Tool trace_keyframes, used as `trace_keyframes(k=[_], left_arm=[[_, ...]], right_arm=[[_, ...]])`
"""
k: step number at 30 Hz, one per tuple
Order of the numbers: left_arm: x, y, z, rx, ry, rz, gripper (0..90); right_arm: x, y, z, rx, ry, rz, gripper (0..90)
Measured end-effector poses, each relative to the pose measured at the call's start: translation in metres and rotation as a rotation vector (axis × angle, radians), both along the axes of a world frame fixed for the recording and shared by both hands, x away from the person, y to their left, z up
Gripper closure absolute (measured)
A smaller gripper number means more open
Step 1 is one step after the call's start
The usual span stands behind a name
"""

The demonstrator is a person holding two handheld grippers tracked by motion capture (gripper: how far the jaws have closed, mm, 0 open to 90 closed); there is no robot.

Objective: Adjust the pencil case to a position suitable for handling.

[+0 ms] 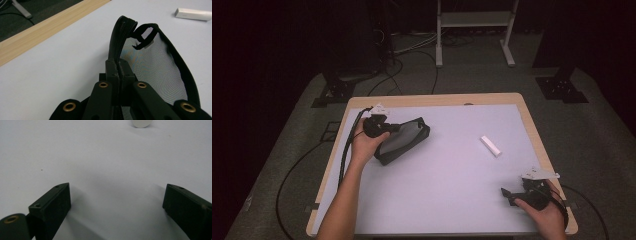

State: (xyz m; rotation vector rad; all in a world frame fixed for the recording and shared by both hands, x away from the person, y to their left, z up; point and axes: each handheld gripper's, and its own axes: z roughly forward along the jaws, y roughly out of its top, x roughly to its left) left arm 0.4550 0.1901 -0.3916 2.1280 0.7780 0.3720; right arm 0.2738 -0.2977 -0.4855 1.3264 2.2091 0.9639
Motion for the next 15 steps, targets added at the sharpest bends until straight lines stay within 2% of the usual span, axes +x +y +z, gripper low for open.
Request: trace_keyframes(k=[15], left_arm=[[-0.021, -0.015, 0.014, -0.017, -0.025, -0.102, 88.6]], right_arm=[[0.0, 0.0, 0.0, 0.001, 0.002, -0.001, 7.0]])
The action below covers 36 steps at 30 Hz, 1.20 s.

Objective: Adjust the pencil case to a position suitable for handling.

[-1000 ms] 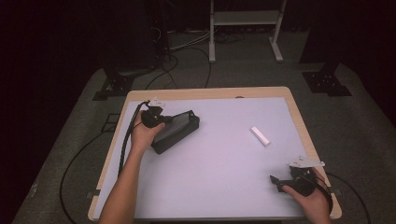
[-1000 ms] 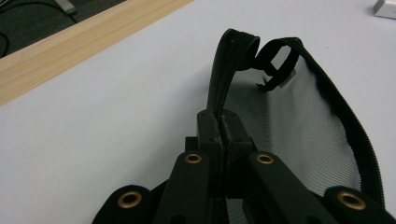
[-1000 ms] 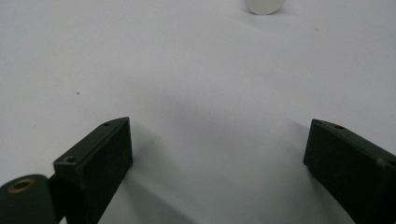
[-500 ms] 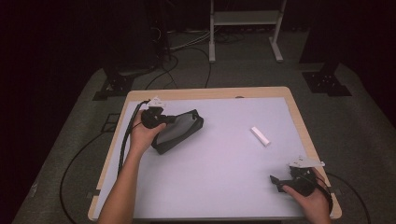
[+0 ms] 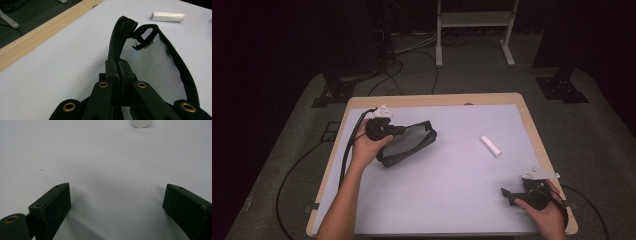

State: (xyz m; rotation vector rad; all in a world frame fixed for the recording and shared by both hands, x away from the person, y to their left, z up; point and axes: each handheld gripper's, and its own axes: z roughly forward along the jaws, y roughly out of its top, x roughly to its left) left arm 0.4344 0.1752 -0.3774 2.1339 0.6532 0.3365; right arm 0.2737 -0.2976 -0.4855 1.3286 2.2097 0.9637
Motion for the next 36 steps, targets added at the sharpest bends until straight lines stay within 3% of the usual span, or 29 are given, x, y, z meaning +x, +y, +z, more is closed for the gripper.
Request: trace_keyframes(k=[16, 36], left_arm=[[-0.023, -0.025, 0.007, 0.022, -0.002, -0.122, 88.5], [-0.05, -0.053, 0.002, 0.051, 0.022, -0.26, 88.5]], right_arm=[[0.0, 0.0, 0.0, -0.001, -0.001, 0.001, 7.0], [0.0, 0.0, 0.0, -0.001, -0.003, 0.001, 7.0]])
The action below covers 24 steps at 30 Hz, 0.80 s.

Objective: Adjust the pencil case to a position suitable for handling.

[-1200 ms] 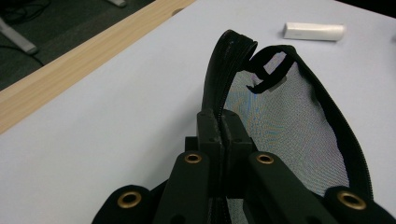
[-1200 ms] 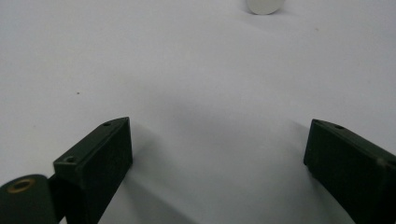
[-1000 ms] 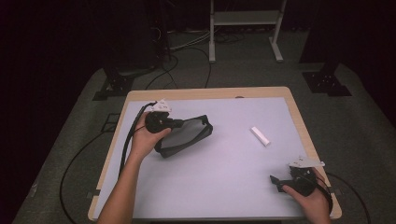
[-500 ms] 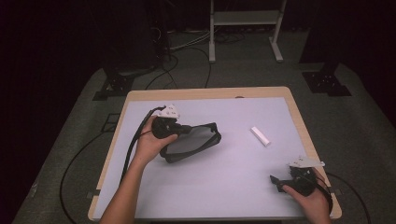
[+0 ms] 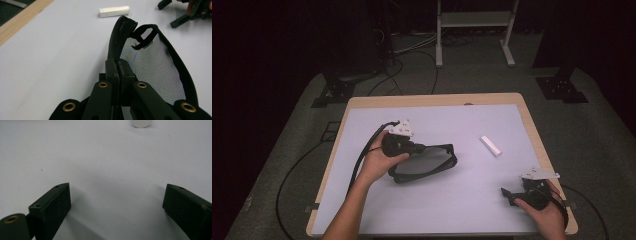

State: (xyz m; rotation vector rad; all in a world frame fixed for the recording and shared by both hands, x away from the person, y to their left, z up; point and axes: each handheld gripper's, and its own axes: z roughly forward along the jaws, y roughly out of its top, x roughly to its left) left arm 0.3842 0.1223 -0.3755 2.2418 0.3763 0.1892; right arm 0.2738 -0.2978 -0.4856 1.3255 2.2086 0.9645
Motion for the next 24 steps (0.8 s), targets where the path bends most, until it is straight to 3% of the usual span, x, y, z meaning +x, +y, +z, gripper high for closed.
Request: trace_keyframes(k=[24], left_arm=[[-0.013, -0.025, -0.012, 0.023, 0.053, -0.165, 88.4]], right_arm=[[0.0, 0.0, 0.0, 0.0, 0.001, 0.0, 7.0]])
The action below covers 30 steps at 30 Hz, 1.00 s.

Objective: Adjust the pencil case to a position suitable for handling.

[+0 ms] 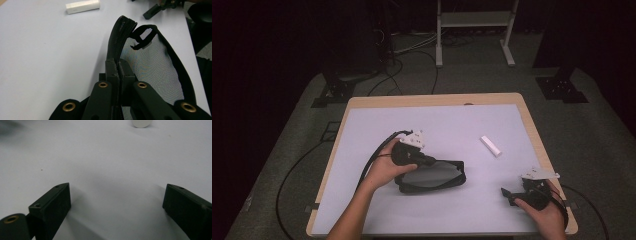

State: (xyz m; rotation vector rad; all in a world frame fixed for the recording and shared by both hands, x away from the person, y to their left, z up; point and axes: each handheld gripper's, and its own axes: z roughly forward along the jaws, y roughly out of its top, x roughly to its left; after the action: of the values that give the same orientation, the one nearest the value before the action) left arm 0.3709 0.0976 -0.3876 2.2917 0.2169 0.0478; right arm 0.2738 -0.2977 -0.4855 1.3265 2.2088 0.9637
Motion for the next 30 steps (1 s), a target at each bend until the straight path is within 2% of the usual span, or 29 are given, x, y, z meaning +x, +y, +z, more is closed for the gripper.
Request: trace_keyframes(k=[9, 11, 18, 25, 30], left_arm=[[-0.001, -0.008, -0.006, 0.0, 0.026, -0.049, 88.5], [-0.001, -0.012, -0.009, -0.001, 0.043, -0.067, 88.5], [-0.001, -0.019, -0.017, 0.02, 0.061, -0.098, 88.5], [0.0, -0.023, -0.023, 0.031, 0.072, -0.096, 88.5], [0.001, -0.024, -0.027, 0.05, 0.057, -0.083, 88.5]], right_arm=[[0.0, 0.0, 0.0, 0.002, 0.0, -0.001, 7.0], [0.0, 0.0, 0.0, 0.0, 0.0, 0.0, 7.0], [0.0, 0.0, 0.0, 0.0, 0.0, 0.0, 7.0], [0.0, 0.0, 0.0, -0.001, 0.0, 0.0, 7.0], [0.0, 0.0, 0.0, 0.0, 0.0, 0.0, 7.0]])
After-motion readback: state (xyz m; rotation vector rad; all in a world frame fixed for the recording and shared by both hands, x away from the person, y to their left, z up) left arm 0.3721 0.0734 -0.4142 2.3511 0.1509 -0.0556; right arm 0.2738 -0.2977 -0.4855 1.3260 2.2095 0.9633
